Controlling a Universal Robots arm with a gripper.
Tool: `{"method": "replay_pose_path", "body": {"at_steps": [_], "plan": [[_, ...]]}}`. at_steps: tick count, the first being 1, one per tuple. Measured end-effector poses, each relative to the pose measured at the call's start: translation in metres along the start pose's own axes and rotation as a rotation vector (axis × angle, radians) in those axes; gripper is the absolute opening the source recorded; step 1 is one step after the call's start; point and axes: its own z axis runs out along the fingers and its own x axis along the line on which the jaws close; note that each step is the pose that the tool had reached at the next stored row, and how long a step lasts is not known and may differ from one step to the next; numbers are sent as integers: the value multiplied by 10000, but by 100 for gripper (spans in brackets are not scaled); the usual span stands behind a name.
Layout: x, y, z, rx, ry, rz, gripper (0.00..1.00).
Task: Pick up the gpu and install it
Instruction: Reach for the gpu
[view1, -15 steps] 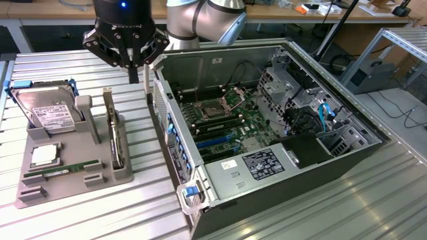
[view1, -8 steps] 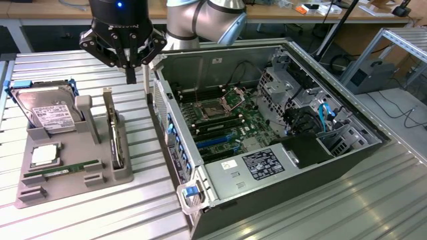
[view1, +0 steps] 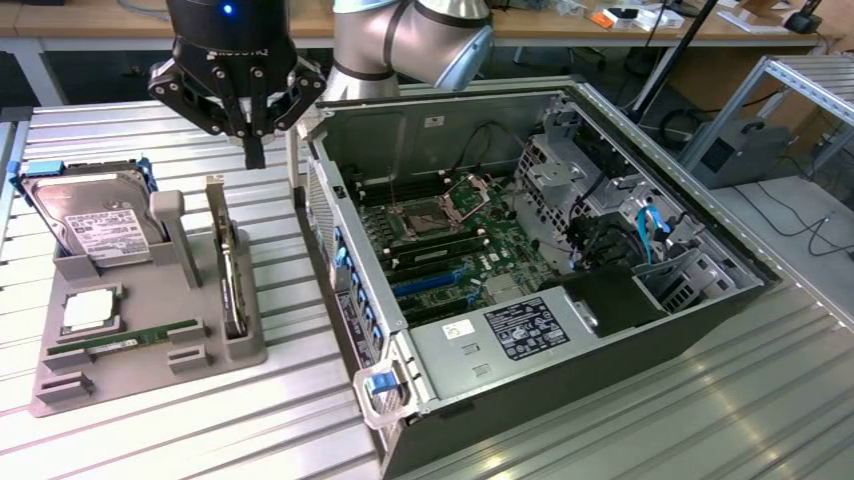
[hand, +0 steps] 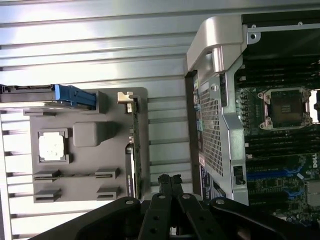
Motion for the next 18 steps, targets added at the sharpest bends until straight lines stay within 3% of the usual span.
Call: {"method": "replay_pose_path", "body": {"at_steps": [12, 18], "plan": [[120, -9, -3, 0, 0, -1, 11], [129, -10, -4, 0, 0, 0, 11]]}}
